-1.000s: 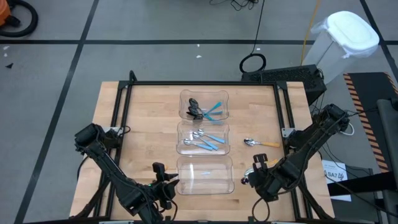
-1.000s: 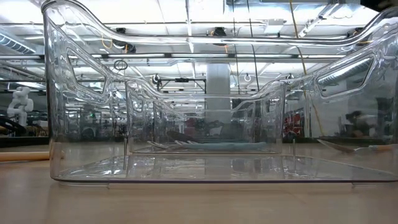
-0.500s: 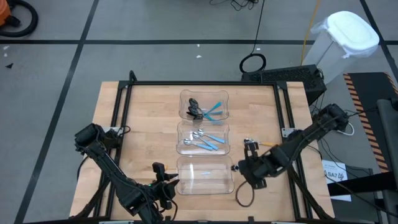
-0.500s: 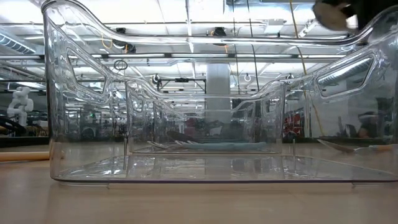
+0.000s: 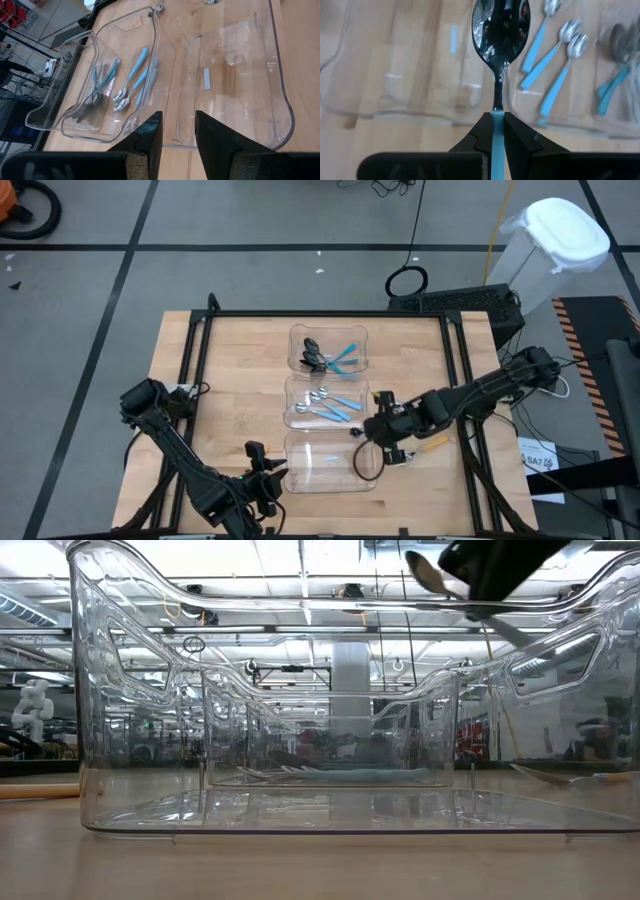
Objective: Sort silverware by color (type)
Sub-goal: Put the light blue spoon into the middle transparent bin
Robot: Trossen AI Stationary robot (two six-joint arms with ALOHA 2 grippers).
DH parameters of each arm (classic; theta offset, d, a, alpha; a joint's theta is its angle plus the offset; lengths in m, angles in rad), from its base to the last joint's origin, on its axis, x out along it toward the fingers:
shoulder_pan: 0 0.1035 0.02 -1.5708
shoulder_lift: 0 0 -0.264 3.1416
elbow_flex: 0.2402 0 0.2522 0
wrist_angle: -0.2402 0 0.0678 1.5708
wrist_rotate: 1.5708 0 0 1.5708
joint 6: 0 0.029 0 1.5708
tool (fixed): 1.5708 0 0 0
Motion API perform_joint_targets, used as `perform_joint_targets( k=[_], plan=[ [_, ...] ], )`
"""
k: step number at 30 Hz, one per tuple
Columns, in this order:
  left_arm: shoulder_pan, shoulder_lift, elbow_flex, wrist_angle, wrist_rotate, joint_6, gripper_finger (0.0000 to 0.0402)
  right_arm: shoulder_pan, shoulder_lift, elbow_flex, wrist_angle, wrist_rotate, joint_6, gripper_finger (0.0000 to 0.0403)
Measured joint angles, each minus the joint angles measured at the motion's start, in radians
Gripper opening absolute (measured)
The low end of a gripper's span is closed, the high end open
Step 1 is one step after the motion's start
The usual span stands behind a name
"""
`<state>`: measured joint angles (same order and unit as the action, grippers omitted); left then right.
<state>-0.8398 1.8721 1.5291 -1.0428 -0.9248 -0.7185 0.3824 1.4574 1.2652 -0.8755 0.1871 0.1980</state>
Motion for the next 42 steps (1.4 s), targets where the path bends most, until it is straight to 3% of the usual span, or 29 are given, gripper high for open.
perform_joint_targets(
  k=[21,33,42],
  plan=[
    [0.000,0.000,0.000,0.000,0.000,-0.005,0.0115,-0.189,0.000,0.000,0.317,-0.002,-0.239,0.0020],
    [0.000,0.000,0.000,0.000,0.000,-0.015,0.0115,-0.247,0.015,-0.001,0.356,-0.004,-0.245,0.0020],
    [0.000,0.000,0.000,0.000,0.000,-0.017,0.0115,-0.259,0.101,-0.001,0.398,-0.004,-0.263,0.0020]
  ],
)
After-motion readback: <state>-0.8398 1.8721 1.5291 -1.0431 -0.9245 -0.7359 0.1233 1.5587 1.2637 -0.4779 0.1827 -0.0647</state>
